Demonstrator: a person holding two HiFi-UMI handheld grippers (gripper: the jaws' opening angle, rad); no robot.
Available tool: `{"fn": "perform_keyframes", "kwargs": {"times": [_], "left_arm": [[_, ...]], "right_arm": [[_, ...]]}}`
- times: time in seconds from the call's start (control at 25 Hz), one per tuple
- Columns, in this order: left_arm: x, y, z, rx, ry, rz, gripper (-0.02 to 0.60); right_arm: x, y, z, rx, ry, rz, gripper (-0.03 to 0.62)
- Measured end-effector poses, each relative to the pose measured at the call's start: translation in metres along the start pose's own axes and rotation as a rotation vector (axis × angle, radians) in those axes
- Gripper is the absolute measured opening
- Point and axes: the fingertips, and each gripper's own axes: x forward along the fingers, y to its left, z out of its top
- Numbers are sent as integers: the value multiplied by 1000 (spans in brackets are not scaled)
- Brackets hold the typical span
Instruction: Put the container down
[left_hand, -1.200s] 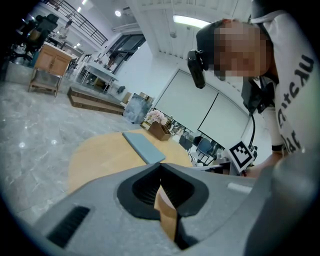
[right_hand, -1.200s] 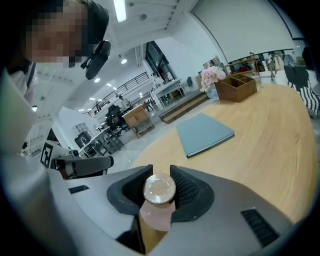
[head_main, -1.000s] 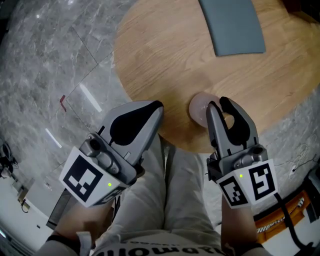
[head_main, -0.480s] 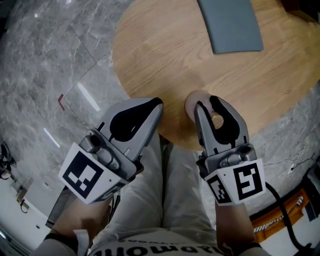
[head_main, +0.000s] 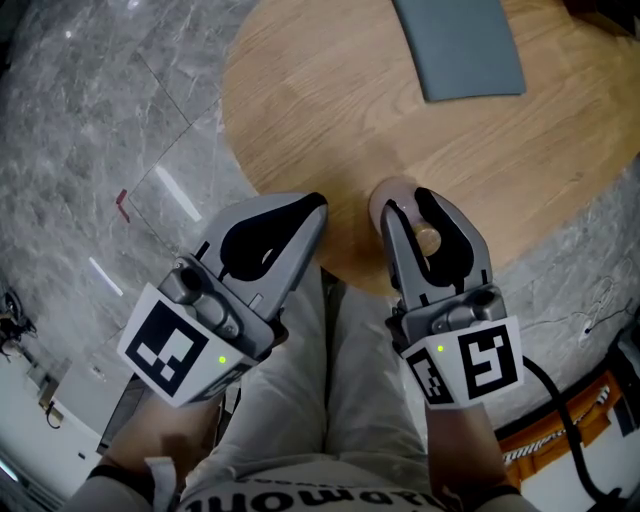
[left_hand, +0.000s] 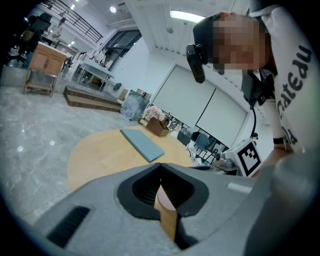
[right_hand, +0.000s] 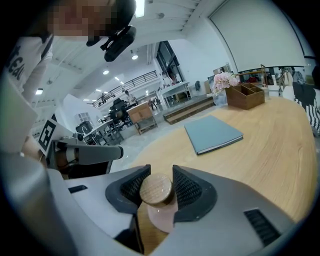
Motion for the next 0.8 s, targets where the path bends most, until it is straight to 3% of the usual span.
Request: {"fn": "perform_keyframes", "kwargs": {"times": [0.12, 0.28, 0.8], "left_arm": [[0, -1, 1, -7, -4, -2, 15], [-5, 2, -13, 5, 62, 12, 15], [-4, 0, -14, 9, 65, -1, 15]], "right_arm": [[1, 2, -3, -22, 10, 0, 124], [2, 3, -3, -25, 11, -2, 124], [1, 8, -4, -58, -27, 5, 126]]}}
